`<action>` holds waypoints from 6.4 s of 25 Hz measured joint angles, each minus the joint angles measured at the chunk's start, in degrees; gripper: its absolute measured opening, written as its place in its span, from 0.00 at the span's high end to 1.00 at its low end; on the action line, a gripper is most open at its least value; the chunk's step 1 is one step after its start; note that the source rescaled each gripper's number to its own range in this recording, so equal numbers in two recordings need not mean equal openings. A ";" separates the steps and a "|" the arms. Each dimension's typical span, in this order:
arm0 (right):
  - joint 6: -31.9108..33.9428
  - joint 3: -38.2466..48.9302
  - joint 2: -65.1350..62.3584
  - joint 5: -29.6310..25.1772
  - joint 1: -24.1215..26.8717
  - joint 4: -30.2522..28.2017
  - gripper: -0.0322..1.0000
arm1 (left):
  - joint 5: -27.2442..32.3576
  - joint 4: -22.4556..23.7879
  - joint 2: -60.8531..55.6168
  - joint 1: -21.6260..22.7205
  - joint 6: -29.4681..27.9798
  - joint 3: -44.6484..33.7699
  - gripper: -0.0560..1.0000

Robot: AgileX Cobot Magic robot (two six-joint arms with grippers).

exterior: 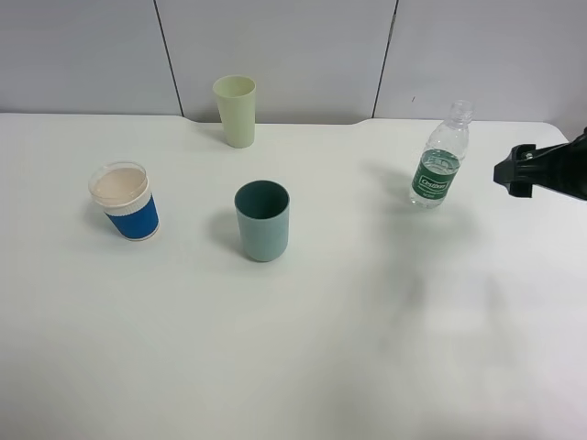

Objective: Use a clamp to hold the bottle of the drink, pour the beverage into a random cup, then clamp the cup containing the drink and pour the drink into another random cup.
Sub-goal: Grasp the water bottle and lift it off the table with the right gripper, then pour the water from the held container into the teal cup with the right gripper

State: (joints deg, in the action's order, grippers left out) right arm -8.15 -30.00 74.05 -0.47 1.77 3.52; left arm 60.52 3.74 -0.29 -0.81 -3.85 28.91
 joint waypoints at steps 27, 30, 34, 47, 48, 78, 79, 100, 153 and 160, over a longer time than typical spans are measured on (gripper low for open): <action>0.00 0.06 25.55 34.79 0.00 -11.10 0.23 | 0.00 0.00 0.00 0.00 0.00 0.00 0.00; 0.00 0.06 29.60 40.41 0.00 -11.10 0.23 | 0.00 0.00 0.00 0.00 0.00 0.00 0.00; 0.14 0.01 34.46 48.36 0.00 -11.15 0.23 | 0.00 0.00 0.00 0.00 0.00 0.00 0.00; 0.19 -0.09 41.28 62.30 0.00 -19.42 0.23 | 0.00 0.00 0.00 0.00 0.00 0.00 0.00; 0.19 -0.09 41.42 63.41 0.00 -19.61 0.23 | 0.00 0.00 0.00 0.00 0.00 0.00 0.00; 4.72 -7.11 47.37 67.49 0.00 -26.11 0.97 | 0.00 0.00 0.00 0.00 0.00 0.00 0.00; 4.72 -7.11 47.37 67.42 0.00 -26.11 0.97 | 0.00 0.00 0.00 0.00 0.00 0.00 0.00; 13.11 -6.87 32.20 50.30 -1.12 -29.03 0.97 | 0.00 0.00 0.00 0.00 0.00 0.00 0.00; 58.62 -29.07 19.11 -13.49 -41.22 -98.49 0.97 | 0.00 0.00 0.00 0.00 0.00 0.00 0.00; 59.30 -29.07 25.98 -15.40 -43.92 -99.02 0.97 | 0.00 0.00 0.00 0.00 0.00 0.00 0.00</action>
State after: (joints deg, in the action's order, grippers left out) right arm 51.14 -59.07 100.02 -15.87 -42.15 -95.51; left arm 60.52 3.74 -0.29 -0.81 -3.85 28.91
